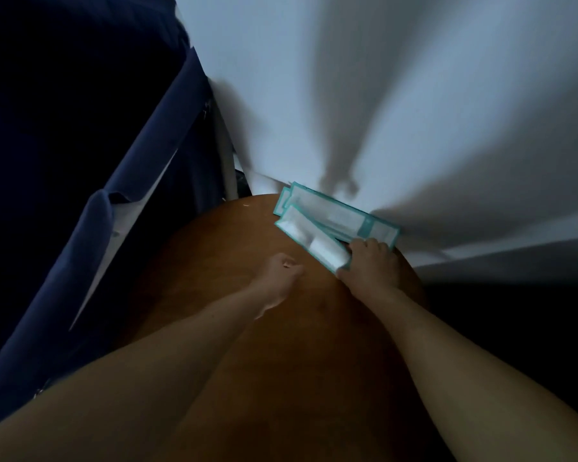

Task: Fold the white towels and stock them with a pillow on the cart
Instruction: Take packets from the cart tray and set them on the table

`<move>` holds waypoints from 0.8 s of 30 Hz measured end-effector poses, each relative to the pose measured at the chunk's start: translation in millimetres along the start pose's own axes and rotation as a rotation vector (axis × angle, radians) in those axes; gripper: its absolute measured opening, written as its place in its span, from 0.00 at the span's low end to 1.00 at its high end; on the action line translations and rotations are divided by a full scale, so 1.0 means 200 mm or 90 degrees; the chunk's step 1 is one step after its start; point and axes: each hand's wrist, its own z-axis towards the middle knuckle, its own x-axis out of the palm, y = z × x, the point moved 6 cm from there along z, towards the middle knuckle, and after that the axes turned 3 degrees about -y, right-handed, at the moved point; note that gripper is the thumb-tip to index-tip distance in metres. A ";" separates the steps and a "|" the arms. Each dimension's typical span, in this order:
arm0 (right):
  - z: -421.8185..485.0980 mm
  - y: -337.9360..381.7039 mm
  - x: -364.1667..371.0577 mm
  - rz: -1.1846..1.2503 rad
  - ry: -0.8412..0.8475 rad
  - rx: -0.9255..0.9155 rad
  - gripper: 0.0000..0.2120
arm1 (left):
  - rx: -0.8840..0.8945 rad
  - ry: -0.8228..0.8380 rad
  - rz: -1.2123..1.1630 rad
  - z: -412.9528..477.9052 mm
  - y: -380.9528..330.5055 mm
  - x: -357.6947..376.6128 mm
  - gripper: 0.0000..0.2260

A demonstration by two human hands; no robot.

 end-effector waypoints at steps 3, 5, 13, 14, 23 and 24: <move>-0.02 0.00 0.03 0.045 0.033 0.002 0.21 | -0.050 -0.009 -0.072 0.00 0.02 0.03 0.15; -0.04 0.01 0.04 0.144 0.083 0.021 0.20 | -0.080 0.001 -0.121 0.00 0.03 0.05 0.16; -0.09 0.13 0.00 0.560 0.207 -0.036 0.11 | -0.076 0.024 -0.387 0.05 -0.07 0.03 0.01; -0.04 0.11 -0.04 0.566 0.131 -0.041 0.10 | -0.069 0.013 -0.388 0.07 -0.06 0.02 0.01; 0.17 0.01 -0.11 0.073 -0.124 -0.028 0.13 | -0.089 -0.035 -0.346 0.13 0.10 -0.09 0.05; 0.17 0.02 -0.09 0.063 -0.098 -0.019 0.15 | -0.090 -0.036 -0.345 0.12 0.11 -0.10 0.05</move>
